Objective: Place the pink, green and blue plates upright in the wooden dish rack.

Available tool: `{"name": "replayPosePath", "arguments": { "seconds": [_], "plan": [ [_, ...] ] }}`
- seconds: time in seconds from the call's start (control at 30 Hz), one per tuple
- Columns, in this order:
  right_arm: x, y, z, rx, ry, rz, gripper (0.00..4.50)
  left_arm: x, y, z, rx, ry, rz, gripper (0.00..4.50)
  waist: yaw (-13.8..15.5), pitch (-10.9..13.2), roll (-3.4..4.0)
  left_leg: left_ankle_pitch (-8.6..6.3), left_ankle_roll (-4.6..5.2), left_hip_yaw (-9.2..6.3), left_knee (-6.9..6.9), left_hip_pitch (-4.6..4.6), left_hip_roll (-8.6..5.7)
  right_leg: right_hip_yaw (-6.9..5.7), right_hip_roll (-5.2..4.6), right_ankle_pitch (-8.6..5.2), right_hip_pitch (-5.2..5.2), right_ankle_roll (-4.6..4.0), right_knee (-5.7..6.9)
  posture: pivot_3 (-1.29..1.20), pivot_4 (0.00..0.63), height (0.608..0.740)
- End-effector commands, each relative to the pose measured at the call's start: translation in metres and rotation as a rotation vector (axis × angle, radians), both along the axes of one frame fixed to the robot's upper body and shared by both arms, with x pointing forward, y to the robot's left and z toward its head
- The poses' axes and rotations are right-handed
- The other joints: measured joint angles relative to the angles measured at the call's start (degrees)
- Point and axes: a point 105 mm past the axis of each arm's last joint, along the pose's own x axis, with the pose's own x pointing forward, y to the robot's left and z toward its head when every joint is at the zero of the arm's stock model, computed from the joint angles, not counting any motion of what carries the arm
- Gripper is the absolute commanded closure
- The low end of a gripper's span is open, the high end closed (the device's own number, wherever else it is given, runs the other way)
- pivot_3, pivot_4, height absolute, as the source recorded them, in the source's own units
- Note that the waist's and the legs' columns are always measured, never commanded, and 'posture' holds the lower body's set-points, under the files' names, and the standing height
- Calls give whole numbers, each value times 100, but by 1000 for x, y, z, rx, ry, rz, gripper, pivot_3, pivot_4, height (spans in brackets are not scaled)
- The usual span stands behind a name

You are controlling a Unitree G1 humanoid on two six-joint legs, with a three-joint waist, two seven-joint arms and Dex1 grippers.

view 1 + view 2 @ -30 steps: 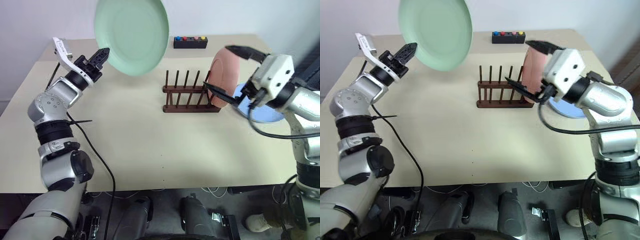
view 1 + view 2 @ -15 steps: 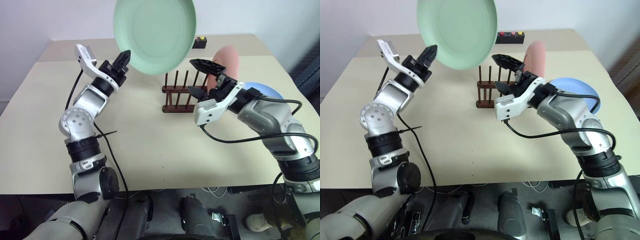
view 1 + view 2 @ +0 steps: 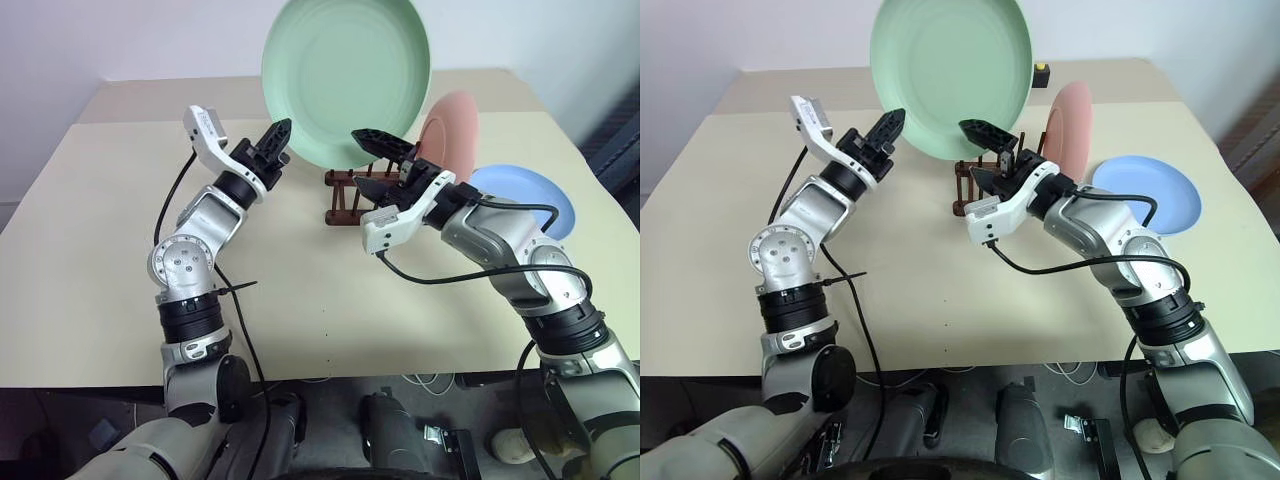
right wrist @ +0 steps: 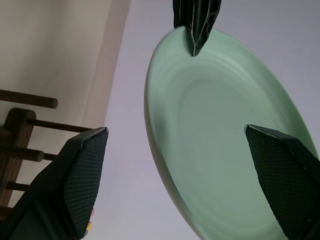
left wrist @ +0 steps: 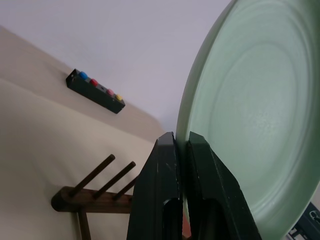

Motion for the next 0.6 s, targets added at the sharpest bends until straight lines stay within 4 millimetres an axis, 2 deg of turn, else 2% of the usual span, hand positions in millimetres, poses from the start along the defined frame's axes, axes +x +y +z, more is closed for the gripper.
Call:
{"name": "replayPosePath", "arguments": {
  "seconds": [0.03,0.1,0.2,0.43,0.6],
  "plan": [
    [-1,1,5,4,-26,2,0,-9,-3,17,-15,-76,-9,4472,-1,0,0,0,0,0,0,0,0,0,0,0,0,0,0,0,150,740],
    [2,0,4,4,-19,-11,0,-10,-6,16,-12,-75,-15,4472,-1,0,0,0,0,0,0,0,0,1,1,0,0,0,0,0,150,740],
    [6,-2,1,-3,-8,-35,821,-12,-8,18,-6,-84,-21,4500,2,0,0,0,0,0,0,0,0,1,1,0,0,0,0,0,150,740],
    [11,-3,-3,-11,-3,-61,4445,-19,-17,18,68,-131,-35,4500,-4,0,0,0,0,1,-1,0,1,5,4,0,-1,0,0,0,150,740],
    [12,-4,-1,-3,-2,-66,4445,-20,-19,18,73,-145,-45,4500,-1,-1,1,0,0,7,-2,2,3,12,7,0,-2,-1,-1,0,150,740]
  ]
}}
